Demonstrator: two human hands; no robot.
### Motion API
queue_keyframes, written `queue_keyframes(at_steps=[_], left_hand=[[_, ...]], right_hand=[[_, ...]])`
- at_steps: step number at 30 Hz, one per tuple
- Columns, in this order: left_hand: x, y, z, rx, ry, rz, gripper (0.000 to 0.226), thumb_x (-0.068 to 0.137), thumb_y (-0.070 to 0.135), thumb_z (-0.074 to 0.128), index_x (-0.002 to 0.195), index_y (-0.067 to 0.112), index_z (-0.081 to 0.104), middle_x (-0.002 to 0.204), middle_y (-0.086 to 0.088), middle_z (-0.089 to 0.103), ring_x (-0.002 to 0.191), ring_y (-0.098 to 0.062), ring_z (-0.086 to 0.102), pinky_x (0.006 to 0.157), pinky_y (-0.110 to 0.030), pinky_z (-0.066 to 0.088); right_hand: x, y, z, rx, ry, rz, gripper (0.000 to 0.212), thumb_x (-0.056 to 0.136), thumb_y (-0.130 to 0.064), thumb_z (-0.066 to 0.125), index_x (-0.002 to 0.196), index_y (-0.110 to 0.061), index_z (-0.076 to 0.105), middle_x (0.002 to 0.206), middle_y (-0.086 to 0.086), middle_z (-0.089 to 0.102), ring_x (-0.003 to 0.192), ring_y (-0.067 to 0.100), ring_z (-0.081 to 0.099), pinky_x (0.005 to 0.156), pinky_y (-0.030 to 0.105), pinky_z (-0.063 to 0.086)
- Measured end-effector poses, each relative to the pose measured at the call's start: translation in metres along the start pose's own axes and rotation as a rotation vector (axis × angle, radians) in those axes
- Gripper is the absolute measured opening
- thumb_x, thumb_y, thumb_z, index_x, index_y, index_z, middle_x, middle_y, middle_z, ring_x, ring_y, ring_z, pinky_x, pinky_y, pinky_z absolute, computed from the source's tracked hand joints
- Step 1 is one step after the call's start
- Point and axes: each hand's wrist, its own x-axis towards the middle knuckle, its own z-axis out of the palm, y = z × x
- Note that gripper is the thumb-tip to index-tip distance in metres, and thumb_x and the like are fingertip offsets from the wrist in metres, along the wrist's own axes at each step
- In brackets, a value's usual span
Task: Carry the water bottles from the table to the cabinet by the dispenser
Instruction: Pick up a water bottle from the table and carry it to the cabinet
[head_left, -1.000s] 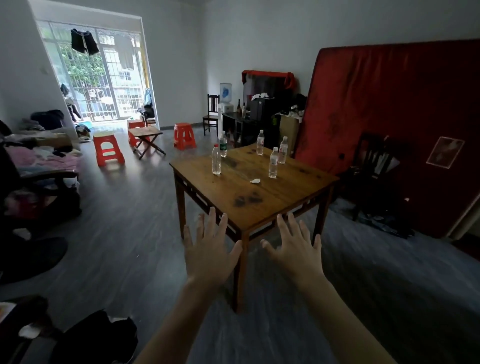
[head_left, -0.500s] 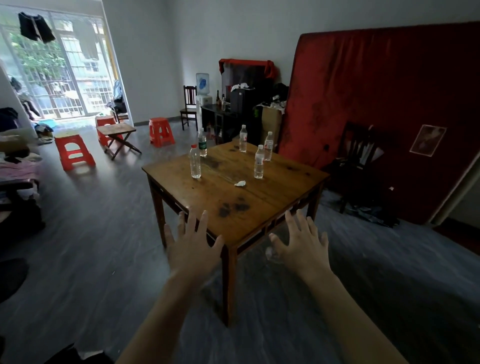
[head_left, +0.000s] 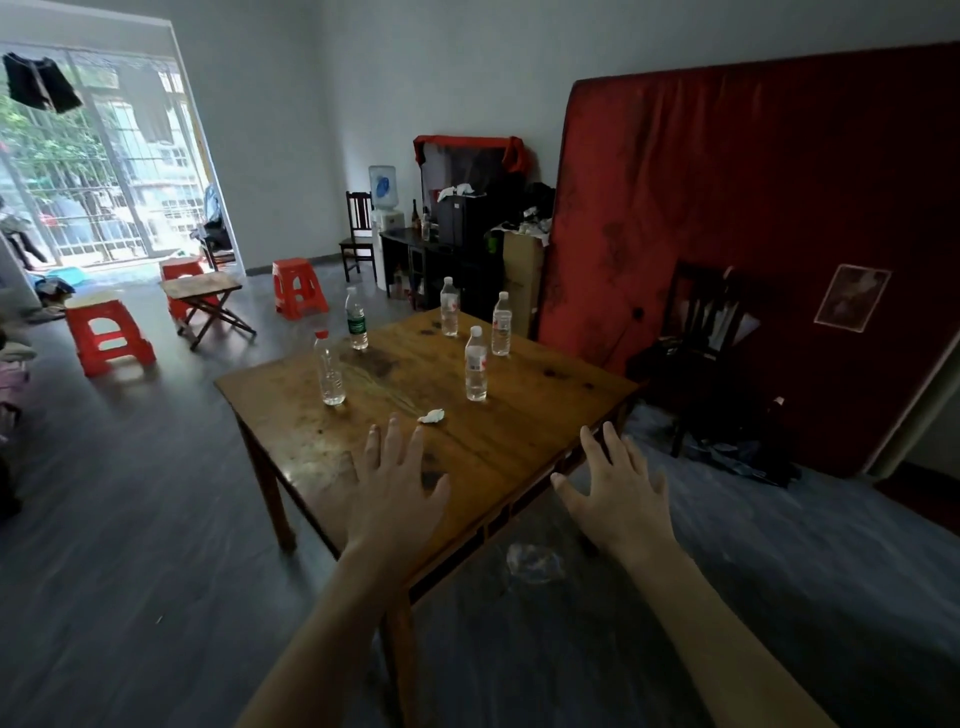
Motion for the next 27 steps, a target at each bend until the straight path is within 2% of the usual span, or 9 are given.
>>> queue_keyframes(at_steps=[5,16,21,27], left_hand=[[0.047,0.027,0.024,0.016,-0.041,0.009,0.072,0.099,0.055,0.038,0.16,0.031,0.011,0.17,-0.003,-0.005,0.156,-0.027,-0.009,0.124,-0.059,-0.001],[0.172,0.055,0.075,0.081,-0.08,0.003,0.072,0.1,0.059,0.037,0.16,0.031,0.011,0.17,-0.002,-0.006,0.157,-0.027,-0.009,0.125,-0.057,0.0],[0.252,0.058,0.095,0.06,-0.069,0.025,0.074,0.099,0.063,0.036,0.16,0.033,0.009,0.17,-0.001,-0.007,0.157,-0.026,-0.008,0.125,-0.058,0.003],[0.34,0.054,0.115,0.05,-0.092,0.049,0.081,0.096,0.07,0.036,0.16,0.034,0.001,0.17,-0.001,-0.009,0.156,-0.025,-0.011,0.122,-0.055,-0.005]], right_hand=[[0.053,0.026,0.001,0.01,-0.02,-0.007,0.078,0.095,-0.067,0.034,0.159,-0.031,0.008,0.168,-0.002,-0.002,0.154,0.023,-0.003,0.121,0.057,0.009],[0.178,0.05,0.032,0.04,-0.082,-0.009,0.077,0.095,-0.066,0.035,0.159,-0.033,0.008,0.168,-0.003,-0.002,0.154,0.023,-0.004,0.121,0.058,0.006],[0.258,0.043,0.042,0.016,-0.094,-0.02,0.078,0.095,-0.067,0.034,0.159,-0.033,0.006,0.168,-0.003,-0.003,0.154,0.022,-0.003,0.122,0.056,0.005],[0.349,0.029,0.054,-0.014,-0.086,-0.025,0.077,0.095,-0.067,0.033,0.159,-0.035,0.006,0.168,-0.004,-0.002,0.154,0.021,-0.001,0.122,0.054,0.005]])
